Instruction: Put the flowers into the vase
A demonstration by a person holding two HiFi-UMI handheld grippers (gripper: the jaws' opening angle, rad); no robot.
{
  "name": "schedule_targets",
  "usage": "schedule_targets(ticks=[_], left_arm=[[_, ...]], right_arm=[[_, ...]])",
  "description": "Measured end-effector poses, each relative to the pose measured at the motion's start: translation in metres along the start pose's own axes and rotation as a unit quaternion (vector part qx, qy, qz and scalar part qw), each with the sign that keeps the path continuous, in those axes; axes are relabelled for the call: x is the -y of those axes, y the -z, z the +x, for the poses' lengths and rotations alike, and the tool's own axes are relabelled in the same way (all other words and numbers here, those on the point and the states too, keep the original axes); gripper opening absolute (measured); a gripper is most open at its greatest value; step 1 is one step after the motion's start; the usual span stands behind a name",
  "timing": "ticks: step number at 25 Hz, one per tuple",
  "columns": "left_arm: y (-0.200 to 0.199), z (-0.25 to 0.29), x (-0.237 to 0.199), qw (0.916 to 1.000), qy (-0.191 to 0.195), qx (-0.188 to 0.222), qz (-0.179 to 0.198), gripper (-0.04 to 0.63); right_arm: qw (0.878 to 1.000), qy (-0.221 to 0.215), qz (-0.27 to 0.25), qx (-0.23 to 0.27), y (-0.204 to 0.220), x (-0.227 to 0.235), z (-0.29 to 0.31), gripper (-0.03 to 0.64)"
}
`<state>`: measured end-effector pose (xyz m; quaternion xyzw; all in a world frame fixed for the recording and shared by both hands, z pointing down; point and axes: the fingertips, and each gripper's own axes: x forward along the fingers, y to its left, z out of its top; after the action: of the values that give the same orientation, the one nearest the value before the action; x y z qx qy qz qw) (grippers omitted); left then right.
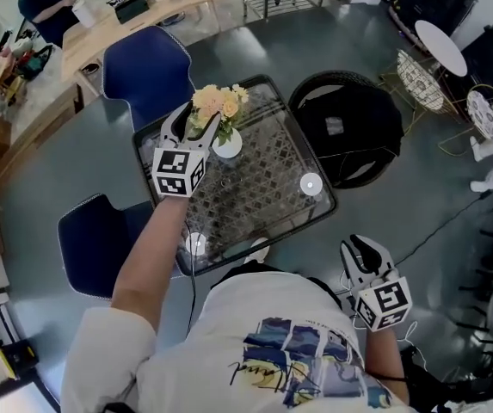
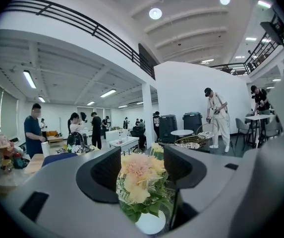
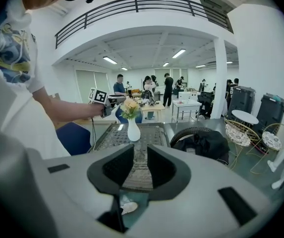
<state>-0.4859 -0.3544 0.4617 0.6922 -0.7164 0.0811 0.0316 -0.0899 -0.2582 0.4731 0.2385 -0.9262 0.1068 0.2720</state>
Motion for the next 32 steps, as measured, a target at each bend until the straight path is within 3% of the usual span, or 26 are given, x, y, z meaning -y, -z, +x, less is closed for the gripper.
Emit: schedule_targets(ticks=[8,13,17,22,27,32], left_arm=[[-0.027,-0.084,0.055,0.9991,-0.039,0.002,-0.017,0.256],[-0.028,-0.143,0.116,0.997,-0.044,-0.027,-0.057,0.256],[-0.019,-0.184,0.18,0.9927,-0.034,-0.062,-0.098,0.216],[-0.011,-0.235,0.259,0.9859,-0.013,-0.094,-0.137,0.01],[-0.007,-0.269,0.333,0.98,0.019,-0.124,-0.155,0.009],[-0.013,-0.291,0.374,0.9772,0.055,-0.13,-0.158,0.009]], right_arm=[[0.994,-0.09,-0.061,0.012,0.003,0.011,-0.01,0.08],[0.985,-0.14,-0.095,0.031,0.001,0.015,-0.028,0.08],[0.975,-0.186,-0.116,0.044,0.008,0.01,-0.047,0.08],[0.957,-0.248,-0.142,0.044,0.031,-0.011,-0.071,0.077],[0.942,-0.293,-0.159,0.043,0.051,-0.033,-0.093,0.054],[0.928,-0.326,-0.177,0.045,0.056,-0.064,-0.107,0.041]])
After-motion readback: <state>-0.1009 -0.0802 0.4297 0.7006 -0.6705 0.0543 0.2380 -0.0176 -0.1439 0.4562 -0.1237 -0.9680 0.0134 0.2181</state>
